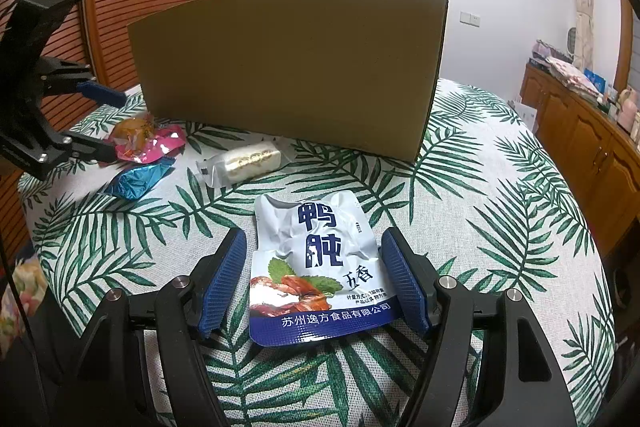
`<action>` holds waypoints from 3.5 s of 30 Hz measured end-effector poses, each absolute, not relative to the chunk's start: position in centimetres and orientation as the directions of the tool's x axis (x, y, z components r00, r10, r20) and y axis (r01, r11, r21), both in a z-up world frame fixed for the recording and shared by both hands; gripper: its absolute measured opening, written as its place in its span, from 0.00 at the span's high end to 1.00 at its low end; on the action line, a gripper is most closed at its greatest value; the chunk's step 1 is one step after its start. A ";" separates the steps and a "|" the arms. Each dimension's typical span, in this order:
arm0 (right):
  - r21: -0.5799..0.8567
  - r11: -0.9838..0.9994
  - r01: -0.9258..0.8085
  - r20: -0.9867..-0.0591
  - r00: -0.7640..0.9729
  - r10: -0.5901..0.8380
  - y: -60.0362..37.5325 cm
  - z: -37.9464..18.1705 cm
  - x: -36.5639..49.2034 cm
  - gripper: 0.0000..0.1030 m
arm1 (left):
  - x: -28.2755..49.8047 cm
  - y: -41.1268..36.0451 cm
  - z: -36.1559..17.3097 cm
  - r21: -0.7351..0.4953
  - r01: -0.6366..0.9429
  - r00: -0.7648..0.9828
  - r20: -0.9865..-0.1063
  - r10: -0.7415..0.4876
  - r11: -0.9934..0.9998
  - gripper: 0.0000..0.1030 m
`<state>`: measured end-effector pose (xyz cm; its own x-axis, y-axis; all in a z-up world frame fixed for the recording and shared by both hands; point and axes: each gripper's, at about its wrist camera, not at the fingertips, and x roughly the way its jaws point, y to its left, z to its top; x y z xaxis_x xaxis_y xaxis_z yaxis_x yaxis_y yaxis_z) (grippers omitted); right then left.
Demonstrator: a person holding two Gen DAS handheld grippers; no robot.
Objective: Organize snacks
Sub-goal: 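Grasp the pink candy packet with the left tool while the right tool grasps the white duck-gizzard pouch, then lift the pink packet with the left tool while the right tool lifts the white pouch over the box, then open the left tool over the box while the right tool releases the white pouch inside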
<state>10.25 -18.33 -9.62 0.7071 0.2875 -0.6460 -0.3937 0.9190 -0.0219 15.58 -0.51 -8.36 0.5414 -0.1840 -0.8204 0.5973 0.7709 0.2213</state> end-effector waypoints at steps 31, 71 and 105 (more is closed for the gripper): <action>0.095 0.910 -0.404 -0.737 0.586 0.337 -19.3 -7.4 12.2 0.43 | 13.7 -0.4 -7.4 0.110 0.541 0.585 -0.761 -0.280 0.834 0.66; -0.094 0.878 -0.469 -0.525 0.773 0.356 -16.9 6.7 14.1 0.43 | 19.7 -0.3 4.8 0.006 0.419 0.807 -0.460 -0.370 0.908 0.66; -0.016 0.875 -0.484 -0.600 0.704 0.379 -14.0 1.4 27.3 0.42 | 29.4 0.7 -0.4 -0.058 0.425 0.759 -0.521 -0.391 0.903 0.59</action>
